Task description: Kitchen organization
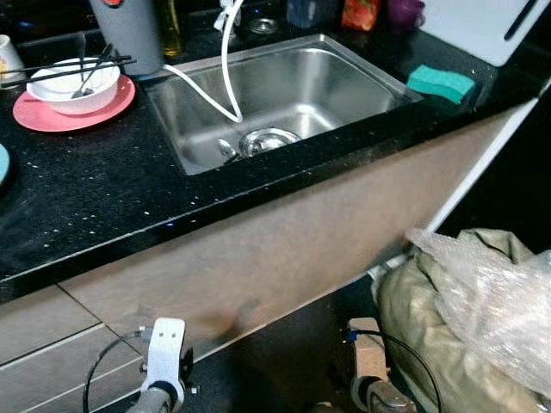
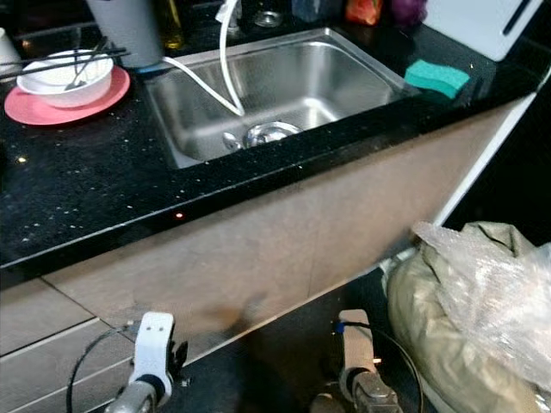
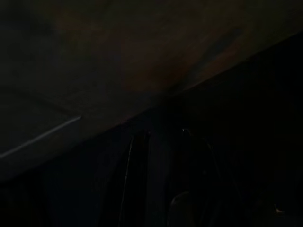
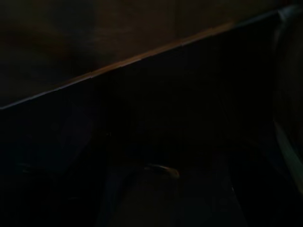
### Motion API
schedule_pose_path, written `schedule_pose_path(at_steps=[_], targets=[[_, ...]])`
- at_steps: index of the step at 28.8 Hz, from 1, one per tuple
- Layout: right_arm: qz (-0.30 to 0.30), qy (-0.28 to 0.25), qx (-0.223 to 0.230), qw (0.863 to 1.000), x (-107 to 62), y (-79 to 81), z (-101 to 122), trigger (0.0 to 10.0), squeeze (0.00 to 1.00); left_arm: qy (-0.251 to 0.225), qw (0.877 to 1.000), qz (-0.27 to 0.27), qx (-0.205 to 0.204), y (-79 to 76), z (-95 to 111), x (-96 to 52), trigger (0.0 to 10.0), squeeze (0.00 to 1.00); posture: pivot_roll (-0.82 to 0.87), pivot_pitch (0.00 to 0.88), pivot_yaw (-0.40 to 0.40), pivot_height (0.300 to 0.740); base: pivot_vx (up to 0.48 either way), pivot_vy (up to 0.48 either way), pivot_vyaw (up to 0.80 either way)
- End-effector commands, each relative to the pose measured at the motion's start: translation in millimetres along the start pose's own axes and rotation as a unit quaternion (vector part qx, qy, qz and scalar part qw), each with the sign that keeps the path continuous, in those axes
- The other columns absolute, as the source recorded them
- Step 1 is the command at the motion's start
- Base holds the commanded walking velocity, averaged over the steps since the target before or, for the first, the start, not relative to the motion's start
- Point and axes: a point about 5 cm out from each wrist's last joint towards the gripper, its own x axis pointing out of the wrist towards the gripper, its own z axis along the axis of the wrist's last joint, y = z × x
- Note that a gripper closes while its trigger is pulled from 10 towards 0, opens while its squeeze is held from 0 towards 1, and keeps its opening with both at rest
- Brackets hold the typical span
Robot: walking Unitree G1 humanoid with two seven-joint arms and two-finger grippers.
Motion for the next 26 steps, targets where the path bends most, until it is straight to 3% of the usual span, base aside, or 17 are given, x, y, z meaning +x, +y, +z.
schedule_pose_path(at_steps=[1, 26], targets=[[0.003, 0.006, -0.003, 1.000, -1.1, 2.2, -5.1, 10.0, 0.00, 0.017, 1.000, 0.002, 0.000, 1.8, -9.6, -4.1, 10.0, 0.00, 0.00, 0.131, 0.002, 0.740, 0.000, 0.000, 0.80], [-0.003, 0.004, 0.002, 1.000, -1.6, 2.8, -6.9, 10.0, 0.00, 0.002, 1.000, -0.007, 0.010, 1.8, -0.1, -0.4, 10.0, 0.00, 0.00, 0.131, 0.018, 0.740, 0.000, 0.000, 0.80]])
